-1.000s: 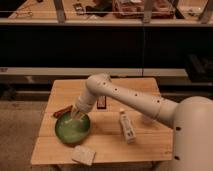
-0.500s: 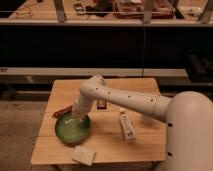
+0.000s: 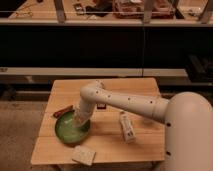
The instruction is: Push the ceramic bowl across the table
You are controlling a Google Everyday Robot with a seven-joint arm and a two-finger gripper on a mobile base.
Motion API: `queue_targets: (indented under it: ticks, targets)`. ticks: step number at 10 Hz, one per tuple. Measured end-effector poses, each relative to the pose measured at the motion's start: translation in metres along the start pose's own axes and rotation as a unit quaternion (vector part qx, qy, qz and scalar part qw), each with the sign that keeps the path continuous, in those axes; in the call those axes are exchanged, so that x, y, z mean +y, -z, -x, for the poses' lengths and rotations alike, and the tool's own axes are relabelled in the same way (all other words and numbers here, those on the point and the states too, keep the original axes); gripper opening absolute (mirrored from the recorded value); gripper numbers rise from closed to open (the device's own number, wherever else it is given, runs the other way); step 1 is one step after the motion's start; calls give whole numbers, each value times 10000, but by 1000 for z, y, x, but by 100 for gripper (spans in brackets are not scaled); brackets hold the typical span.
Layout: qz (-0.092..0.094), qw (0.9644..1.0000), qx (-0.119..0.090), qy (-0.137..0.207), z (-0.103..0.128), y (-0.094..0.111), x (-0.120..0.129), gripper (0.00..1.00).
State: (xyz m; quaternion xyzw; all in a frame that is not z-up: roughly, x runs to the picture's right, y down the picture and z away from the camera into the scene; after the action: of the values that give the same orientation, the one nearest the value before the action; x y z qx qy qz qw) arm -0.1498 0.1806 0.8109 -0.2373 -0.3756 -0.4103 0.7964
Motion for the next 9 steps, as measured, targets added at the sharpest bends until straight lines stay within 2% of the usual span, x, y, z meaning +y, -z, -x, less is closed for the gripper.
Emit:
queue_targets:
  ticks: [3, 5, 9]
  targets:
    - [-41, 9998, -124, -157, -8, -10, 2, 0]
    - [-96, 9996, -133, -226, -16, -10, 2, 0]
    - [-65, 9996, 27, -280, -40, -11, -3, 0]
